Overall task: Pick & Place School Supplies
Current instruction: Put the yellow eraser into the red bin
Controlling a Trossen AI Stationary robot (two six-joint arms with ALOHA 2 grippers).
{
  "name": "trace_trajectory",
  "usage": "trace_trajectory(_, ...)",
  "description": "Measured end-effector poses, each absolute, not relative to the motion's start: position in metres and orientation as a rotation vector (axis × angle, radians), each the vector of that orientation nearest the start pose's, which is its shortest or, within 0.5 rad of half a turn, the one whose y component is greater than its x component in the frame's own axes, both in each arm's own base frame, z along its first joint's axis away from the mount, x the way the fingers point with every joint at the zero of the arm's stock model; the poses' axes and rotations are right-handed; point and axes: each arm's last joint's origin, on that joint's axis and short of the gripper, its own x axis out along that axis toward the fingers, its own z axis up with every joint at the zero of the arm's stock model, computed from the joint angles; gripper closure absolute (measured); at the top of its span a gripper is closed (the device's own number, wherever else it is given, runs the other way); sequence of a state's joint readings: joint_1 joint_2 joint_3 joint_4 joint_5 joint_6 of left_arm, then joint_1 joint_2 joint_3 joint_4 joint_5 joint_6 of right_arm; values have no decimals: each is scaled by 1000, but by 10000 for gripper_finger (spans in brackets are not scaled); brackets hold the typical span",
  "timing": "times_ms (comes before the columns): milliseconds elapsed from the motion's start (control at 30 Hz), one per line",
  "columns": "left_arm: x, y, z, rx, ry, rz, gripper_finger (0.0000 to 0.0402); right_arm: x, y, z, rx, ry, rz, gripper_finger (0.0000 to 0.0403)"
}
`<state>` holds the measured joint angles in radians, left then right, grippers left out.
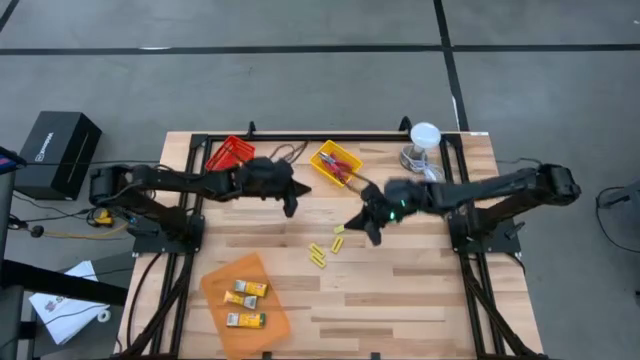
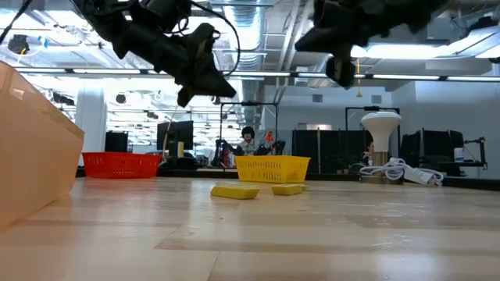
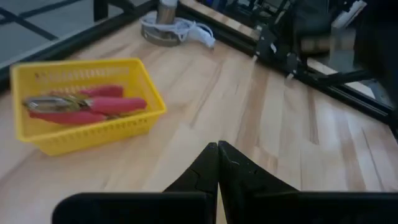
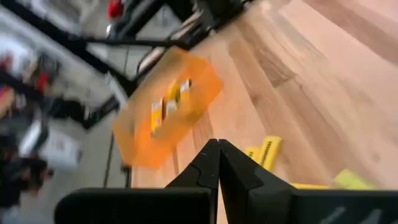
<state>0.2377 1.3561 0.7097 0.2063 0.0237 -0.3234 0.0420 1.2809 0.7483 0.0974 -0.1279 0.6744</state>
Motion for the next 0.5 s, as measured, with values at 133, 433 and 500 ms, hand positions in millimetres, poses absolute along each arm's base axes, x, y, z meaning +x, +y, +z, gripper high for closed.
trace_trajectory(133,265,76,229,-369,398,268,401,261,45,222,782,266,-153,403)
trace_trajectory(433,262,78,226,-350,447,193,401,240,64,182,710,293,-578,403)
trace_trajectory(500,262,77,225,-353,462,190,401,242,64,174,714,306,-607,403)
